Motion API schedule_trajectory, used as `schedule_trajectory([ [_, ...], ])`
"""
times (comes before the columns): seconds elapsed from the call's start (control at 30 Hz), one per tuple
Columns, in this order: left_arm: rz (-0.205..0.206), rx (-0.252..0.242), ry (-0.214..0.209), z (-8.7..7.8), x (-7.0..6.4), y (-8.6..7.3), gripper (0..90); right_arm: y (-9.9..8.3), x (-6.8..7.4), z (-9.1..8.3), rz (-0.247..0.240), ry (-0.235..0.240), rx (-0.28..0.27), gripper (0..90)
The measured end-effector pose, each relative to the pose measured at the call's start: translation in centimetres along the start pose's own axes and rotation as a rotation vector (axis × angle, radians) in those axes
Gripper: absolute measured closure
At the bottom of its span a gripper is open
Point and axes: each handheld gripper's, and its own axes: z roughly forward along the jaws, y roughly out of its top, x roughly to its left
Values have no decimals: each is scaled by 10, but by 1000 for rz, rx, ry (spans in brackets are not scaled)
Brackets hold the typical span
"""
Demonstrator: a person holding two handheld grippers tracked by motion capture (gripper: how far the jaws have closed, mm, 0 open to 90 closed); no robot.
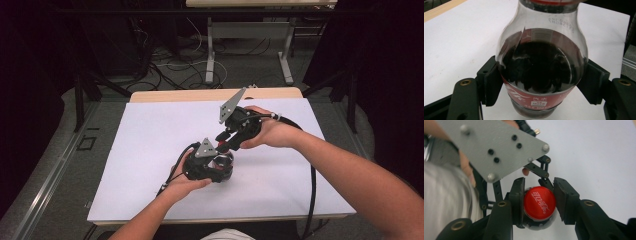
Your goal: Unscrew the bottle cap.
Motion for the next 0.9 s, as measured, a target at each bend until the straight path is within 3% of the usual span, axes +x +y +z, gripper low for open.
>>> schedule_trajectory([
  [0.03, -8, -3, -3, 0, -1, 0, 300, 0, -2, 0, -86, 28, -3, 614],
  [0.07, 2, -2, 4, 0, 0, 0, 300, 0, -2, 0, -86, 28, -3, 614],
  [0.17, -9, -1, 2, -1, 1, 0, 300, 0, -2, 0, -154, 37, -11, 591],
  [0.23, -15, -5, 11, -1, 2, 0, 300, 2, -2, -1, -70, 28, -33, 499],
  [0.27, -28, 6, 7, -3, 4, 0, 300, 4, 0, -3, -6, -19, -41, 468],
  [0.3, -28, 6, 7, -3, 4, 0, 300, 4, 0, -3, -6, -19, -41, 468],
  [0.33, -35, -7, 23, -2, 5, 0, 300, 6, 6, -8, 62, -92, -41, 473],
  [0.37, -39, -7, 28, -2, 5, 0, 300, 7, 8, -10, 108, -114, -50, 465],
  [0.43, -43, -8, 32, -2, 6, 0, 300, 8, 14, -11, 135, -165, -38, 469],
  [0.47, -39, -7, 38, -2, 6, 0, 300, 8, 14, -11, 135, -165, -38, 469],
  [0.53, -41, -9, 47, -3, 6, 0, 300, 9, 19, -9, 179, -220, 0, 470],
  [0.57, -43, -8, 48, -2, 6, 0, 300, 10, 22, -6, 256, -243, 0, 466],
  [0.63, -40, -9, 54, -2, 6, 0, 300, 12, 25, -5, 354, -252, -14, 470],
  [0.7, -49, -10, 56, -2, 5, 0, 300, 14, 28, -4, 416, -284, -5, 489],
  [0.9, -55, -16, 57, -1, 4, 0, 300, 17, 28, 2, 471, -351, -12, 512],
])
